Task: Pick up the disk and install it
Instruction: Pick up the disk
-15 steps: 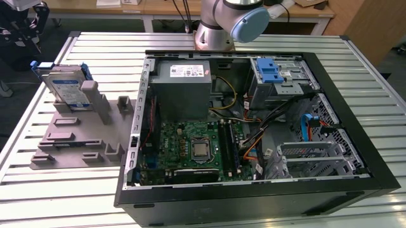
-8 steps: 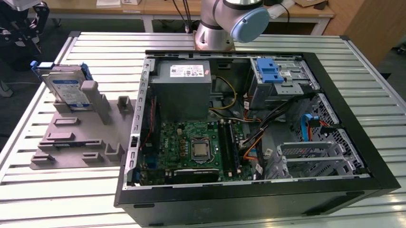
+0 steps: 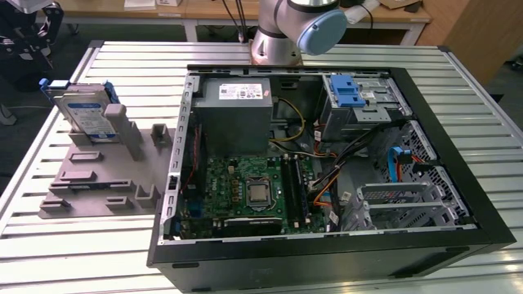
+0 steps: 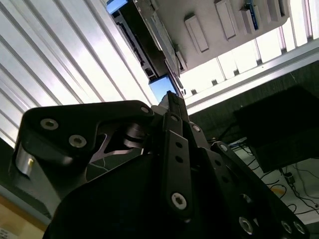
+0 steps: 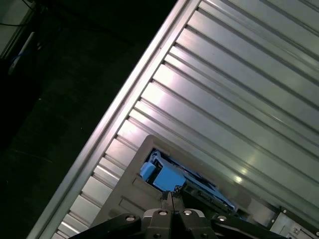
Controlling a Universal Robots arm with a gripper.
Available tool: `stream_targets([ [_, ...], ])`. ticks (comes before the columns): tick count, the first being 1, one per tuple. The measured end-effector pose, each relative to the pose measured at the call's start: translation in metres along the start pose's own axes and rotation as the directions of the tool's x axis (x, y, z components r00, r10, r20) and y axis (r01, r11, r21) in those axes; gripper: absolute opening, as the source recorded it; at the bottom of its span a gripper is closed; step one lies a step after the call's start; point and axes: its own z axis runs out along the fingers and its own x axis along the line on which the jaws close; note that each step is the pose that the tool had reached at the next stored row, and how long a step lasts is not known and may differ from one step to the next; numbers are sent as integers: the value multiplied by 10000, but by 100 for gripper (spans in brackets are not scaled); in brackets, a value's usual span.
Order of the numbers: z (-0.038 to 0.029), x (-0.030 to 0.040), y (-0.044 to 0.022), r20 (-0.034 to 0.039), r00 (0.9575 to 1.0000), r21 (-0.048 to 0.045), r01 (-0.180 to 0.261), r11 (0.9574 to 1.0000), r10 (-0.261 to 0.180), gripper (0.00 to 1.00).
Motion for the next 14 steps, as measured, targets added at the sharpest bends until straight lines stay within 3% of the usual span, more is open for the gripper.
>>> stream_targets([
  [6, 1, 0, 0, -24, 9984, -6, 559, 9984, -559, 11],
  [14, 2, 0, 0, -64, 9885, -20, 1511, 9885, -1511, 11],
])
